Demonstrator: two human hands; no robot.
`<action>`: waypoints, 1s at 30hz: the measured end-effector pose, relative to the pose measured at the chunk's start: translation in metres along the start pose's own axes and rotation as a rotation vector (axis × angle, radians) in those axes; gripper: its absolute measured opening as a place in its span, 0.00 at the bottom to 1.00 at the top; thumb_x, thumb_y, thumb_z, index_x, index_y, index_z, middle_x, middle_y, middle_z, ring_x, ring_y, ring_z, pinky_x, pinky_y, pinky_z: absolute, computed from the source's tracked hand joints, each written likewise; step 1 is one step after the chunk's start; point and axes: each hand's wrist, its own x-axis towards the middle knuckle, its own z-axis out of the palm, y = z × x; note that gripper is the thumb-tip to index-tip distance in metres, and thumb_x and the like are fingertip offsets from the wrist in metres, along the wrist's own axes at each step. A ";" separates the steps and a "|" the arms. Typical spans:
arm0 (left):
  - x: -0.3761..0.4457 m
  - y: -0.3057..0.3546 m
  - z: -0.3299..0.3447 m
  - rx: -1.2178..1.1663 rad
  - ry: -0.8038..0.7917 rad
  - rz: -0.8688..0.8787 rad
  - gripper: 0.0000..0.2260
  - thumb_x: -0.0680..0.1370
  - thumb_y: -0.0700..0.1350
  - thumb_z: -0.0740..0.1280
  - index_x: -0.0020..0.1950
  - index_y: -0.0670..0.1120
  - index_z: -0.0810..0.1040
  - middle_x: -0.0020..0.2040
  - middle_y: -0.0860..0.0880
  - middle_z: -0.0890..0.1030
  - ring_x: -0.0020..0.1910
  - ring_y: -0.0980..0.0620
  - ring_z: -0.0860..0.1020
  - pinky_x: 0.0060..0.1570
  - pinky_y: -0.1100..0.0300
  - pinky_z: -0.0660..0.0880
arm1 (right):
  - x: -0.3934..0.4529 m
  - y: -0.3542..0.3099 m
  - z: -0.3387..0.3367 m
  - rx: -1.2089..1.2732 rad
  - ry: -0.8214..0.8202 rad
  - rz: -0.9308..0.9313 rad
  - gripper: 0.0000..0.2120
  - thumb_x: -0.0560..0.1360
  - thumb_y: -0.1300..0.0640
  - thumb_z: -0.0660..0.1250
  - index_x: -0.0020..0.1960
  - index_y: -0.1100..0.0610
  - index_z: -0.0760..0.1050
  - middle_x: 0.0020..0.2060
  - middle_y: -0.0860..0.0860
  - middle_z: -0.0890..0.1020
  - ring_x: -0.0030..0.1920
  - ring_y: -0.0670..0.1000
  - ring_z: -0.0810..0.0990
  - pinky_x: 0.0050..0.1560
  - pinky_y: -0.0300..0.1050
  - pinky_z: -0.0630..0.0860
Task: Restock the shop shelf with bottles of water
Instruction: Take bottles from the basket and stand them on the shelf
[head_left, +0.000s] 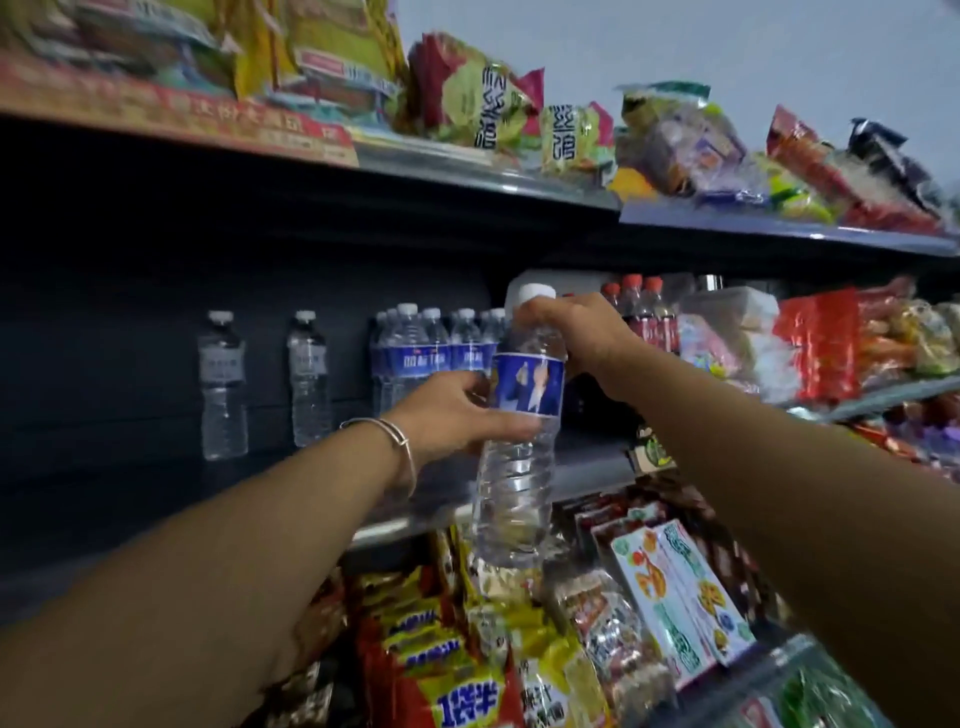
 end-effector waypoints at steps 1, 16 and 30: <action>0.010 0.005 -0.004 0.001 0.023 0.003 0.25 0.58 0.55 0.79 0.51 0.47 0.80 0.47 0.47 0.85 0.49 0.46 0.82 0.55 0.49 0.78 | 0.013 -0.004 0.000 0.025 -0.003 0.005 0.12 0.70 0.51 0.70 0.42 0.61 0.80 0.35 0.54 0.80 0.33 0.53 0.78 0.32 0.43 0.75; 0.165 -0.052 0.004 0.174 0.492 -0.008 0.25 0.62 0.52 0.79 0.54 0.45 0.74 0.50 0.51 0.81 0.47 0.52 0.79 0.47 0.59 0.75 | 0.144 0.068 0.014 -0.016 -0.324 0.055 0.15 0.68 0.54 0.76 0.48 0.62 0.77 0.45 0.60 0.84 0.41 0.55 0.82 0.42 0.50 0.80; 0.216 -0.119 -0.006 0.099 0.330 -0.217 0.19 0.67 0.33 0.74 0.51 0.48 0.71 0.54 0.43 0.81 0.54 0.44 0.79 0.60 0.46 0.74 | 0.204 0.136 0.053 0.250 -0.373 0.073 0.06 0.71 0.61 0.72 0.45 0.56 0.75 0.37 0.53 0.82 0.36 0.51 0.80 0.37 0.44 0.79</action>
